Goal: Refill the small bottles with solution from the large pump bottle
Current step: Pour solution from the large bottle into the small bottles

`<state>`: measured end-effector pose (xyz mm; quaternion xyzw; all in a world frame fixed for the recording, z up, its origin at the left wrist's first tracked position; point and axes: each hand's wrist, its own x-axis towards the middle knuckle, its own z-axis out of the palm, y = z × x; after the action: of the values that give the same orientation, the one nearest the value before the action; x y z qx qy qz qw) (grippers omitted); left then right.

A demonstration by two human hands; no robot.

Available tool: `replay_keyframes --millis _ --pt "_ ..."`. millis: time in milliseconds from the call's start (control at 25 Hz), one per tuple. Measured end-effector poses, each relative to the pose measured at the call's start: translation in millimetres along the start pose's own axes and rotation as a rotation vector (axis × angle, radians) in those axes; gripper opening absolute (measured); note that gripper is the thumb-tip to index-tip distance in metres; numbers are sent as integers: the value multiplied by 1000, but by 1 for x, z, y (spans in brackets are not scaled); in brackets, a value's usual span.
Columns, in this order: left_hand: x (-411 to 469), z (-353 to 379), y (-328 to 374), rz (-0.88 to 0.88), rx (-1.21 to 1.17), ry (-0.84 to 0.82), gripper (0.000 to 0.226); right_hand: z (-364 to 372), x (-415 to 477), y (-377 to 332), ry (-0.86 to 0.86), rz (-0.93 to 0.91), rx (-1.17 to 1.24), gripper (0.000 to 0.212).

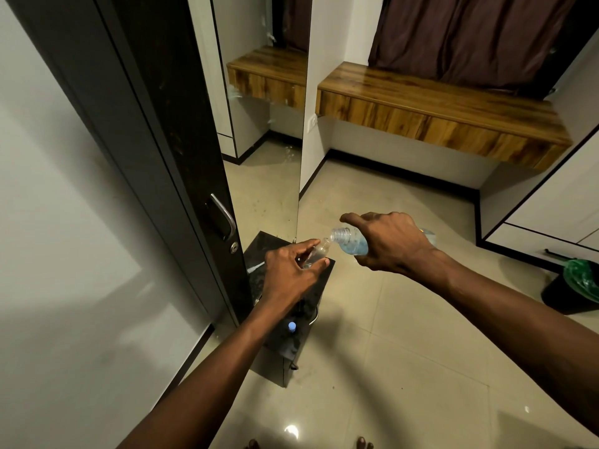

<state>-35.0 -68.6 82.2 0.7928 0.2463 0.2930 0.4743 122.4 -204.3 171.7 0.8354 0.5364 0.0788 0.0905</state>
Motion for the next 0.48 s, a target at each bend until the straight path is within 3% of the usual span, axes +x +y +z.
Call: replay_keyframes --millis 480 --pt "-5 2 4 16 82 7 45 -1 -4 -3 -36 -10 -65 72"
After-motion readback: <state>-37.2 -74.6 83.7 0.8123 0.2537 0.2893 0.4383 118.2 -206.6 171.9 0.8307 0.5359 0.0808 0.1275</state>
